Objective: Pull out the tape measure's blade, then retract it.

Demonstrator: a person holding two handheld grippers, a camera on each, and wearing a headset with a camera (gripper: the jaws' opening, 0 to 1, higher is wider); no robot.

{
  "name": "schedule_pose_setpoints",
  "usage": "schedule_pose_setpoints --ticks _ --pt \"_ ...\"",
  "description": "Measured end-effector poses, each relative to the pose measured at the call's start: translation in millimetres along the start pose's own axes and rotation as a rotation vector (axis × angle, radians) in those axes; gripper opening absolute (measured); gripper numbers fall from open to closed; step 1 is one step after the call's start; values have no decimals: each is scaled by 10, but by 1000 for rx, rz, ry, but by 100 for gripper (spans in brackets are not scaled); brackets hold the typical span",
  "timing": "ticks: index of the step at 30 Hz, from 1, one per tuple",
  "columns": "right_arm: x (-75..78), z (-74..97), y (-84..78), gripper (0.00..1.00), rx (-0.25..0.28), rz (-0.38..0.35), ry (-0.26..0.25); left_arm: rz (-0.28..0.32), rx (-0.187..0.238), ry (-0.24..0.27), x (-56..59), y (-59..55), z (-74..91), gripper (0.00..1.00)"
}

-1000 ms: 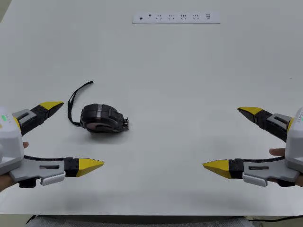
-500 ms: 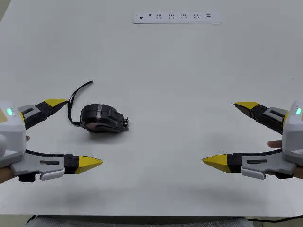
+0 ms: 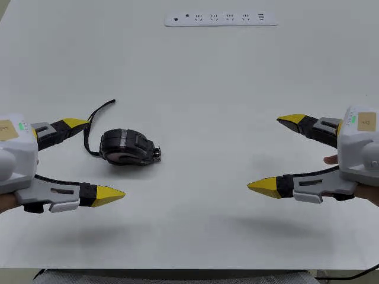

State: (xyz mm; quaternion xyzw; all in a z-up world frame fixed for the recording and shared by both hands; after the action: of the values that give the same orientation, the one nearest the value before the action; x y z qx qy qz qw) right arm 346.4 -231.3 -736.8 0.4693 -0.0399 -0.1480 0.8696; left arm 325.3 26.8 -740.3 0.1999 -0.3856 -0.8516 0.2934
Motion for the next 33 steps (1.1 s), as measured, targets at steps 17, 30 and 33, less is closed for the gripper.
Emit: schedule_pose_setpoints --ticks 17,30,33 --pt "41 -430 145 74 -19 108 126 -61 -87 -72 -70 -117 -142 69" --pt "-57 -813 230 62 -26 192 233 -155 -167 -98 -223 -194 -270 50" --pt "-73 -900 247 60 -25 211 251 -164 -180 -112 -237 -197 -301 47"
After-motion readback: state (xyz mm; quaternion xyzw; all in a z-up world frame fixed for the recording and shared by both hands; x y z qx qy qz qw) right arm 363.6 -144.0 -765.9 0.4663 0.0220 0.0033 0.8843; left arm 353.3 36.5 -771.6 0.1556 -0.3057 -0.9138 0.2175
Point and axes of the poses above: the centre of the closed fingertips' face, and the gripper's own axes: z roughly backward along the fingers, x roughly to its right, y roughly out of its top, the point moved 2 cm from there along z, roughly backward along the fingers, and after that the axes turned 8 degrees about y, right-handed, at the moved point
